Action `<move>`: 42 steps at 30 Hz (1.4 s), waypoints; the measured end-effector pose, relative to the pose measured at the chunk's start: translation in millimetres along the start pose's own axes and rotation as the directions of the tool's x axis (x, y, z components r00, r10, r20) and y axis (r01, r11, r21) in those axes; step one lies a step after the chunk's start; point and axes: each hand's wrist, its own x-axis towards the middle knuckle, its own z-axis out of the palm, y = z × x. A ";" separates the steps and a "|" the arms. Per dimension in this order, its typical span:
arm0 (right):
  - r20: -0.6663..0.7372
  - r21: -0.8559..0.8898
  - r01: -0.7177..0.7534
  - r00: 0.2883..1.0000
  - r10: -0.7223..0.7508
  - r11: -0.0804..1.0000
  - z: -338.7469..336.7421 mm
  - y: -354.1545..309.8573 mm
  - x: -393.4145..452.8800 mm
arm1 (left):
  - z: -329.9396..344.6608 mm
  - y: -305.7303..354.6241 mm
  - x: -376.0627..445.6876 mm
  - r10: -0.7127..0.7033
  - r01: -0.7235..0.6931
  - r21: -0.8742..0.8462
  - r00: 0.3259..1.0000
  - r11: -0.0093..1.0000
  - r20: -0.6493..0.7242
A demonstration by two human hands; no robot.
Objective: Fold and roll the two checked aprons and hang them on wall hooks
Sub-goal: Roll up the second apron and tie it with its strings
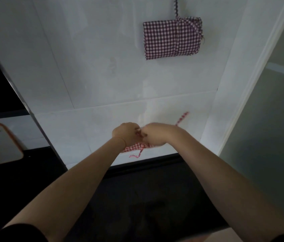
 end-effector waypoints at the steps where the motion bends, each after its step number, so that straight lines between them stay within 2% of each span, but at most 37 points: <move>1: -0.014 0.012 0.024 1.000 -0.024 1.000 -9.9 -1.9 -4.4 | 3.5 2.4 -1.0 0.044 -0.046 0.060 0.998 0.997 0.044; 2: -0.031 0.031 0.043 0.999 -0.042 0.999 -19.6 1.4 -3.7 | 7.1 2.3 -1.2 0.086 -0.095 0.086 0.991 0.992 0.098; 4: -0.056 0.114 0.049 0.998 -0.043 0.992 -37.9 11.8 -5.5 | 10.3 -0.2 -2.9 0.166 -0.175 0.033 0.971 0.984 0.173; 6: -0.077 0.214 0.029 0.997 -0.013 0.976 -43.6 29.8 -6.0 | 9.1 -3.8 -3.3 0.230 -0.219 -0.079 0.955 0.973 0.185; 8: -0.085 0.384 -0.022 0.995 0.059 0.923 -34.6 50.0 -6.6 | 4.3 -4.0 -3.3 0.270 -0.242 -0.159 0.944 0.957 0.187; 10: -0.080 0.623 -0.044 0.989 0.120 0.781 -13.7 65.0 -3.6 | -2.8 -4.8 -2.5 0.302 -0.247 -0.263 0.933 0.933 0.197; 13: -0.071 0.923 -0.017 0.975 0.212 0.384 20.4 81.5 3.1 | -11.3 -10.5 0.8 0.306 -0.167 -0.493 0.928 0.854 0.215; 14: -0.052 0.968 -0.007 0.972 0.229 0.252 29.3 83.3 5.3 | -12.3 -12.7 1.1 0.290 -0.127 -0.562 0.933 0.817 0.212; 15: -0.040 0.986 0.000 0.972 0.233 0.169 36.6 83.1 8.4 | -11.9 -14.5 2.1 0.266 -0.085 -0.620 0.942 0.780 0.206; 16: -0.025 0.991 -0.006 0.973 0.230 0.136 42.5 80.8 9.9 | -9.9 -16.4 3.8 0.235 -0.045 -0.668 0.952 0.743 0.197; 19: -0.027 0.980 -0.019 0.974 0.226 0.199 50.7 69.4 13.3 | 1.0 -19.3 10.9 0.068 0.110 -0.768 0.978 0.630 0.196; 23: 0.011 0.994 -0.034 0.977 0.214 0.105 53.7 57.4 15.2 | 14.3 -23.5 21.4 -0.112 0.261 -0.846 0.965 0.465 0.236; 24: 0.028 0.987 -0.060 0.979 0.201 0.151 53.1 54.8 14.9 | 16.0 -23.8 22.4 -0.137 0.282 -0.856 0.959 0.433 0.247; 27: -0.015 0.823 -0.091 0.983 0.180 0.561 51.1 48.1 14.4 | 21.5 -24.8 25.6 -0.163 0.339 -0.855 0.940 0.393 0.298; 28: -0.066 0.770 -0.056 0.984 0.167 0.635 50.4 47.0 15.4 | 23.4 -26.3 26.4 -0.161 0.352 -0.852 0.936 0.387 0.313; 31: -0.117 0.708 -0.026 0.981 0.154 0.705 47.1 46.8 16.1 | 30.3 -33.8 30.6 -0.163 0.397 -0.841 0.918 0.367 0.362; 33: -0.112 0.661 -0.059 0.978 0.176 0.748 46.3 45.5 17.9 | 35.3 -37.8 31.1 -0.187 0.385 -0.821 0.923 0.422 0.337; 35: -0.079 0.697 -0.091 0.976 0.202 0.711 51.3 44.6 21.3 | 43.2 -42.9 32.5 -0.194 0.375 -0.803 0.927 0.464 0.321; 36: -0.063 0.735 -0.097 0.976 0.210 0.671 55.6 45.2 22.5 | 47.1 -45.1 32.1 -0.188 0.389 -0.804 0.921 0.450 0.341; 39: -0.026 0.840 -0.084 0.980 0.195 0.536 71.6 47.6 26.5 | 66.7 -53.4 31.5 -0.163 0.467 -0.819 0.884 0.332 0.438; 40: 0.009 0.884 -0.092 0.984 0.180 0.459 83.4 48.0 29.8 | 80.6 -58.9 31.2 -0.167 0.503 -0.816 0.864 0.285 0.475; 42: 0.066 0.950 -0.116 0.982 0.178 0.291 101.1 44.8 33.0 | 101.0 -62.9 26.9 -0.193 0.550 -0.796 0.835 0.254 0.515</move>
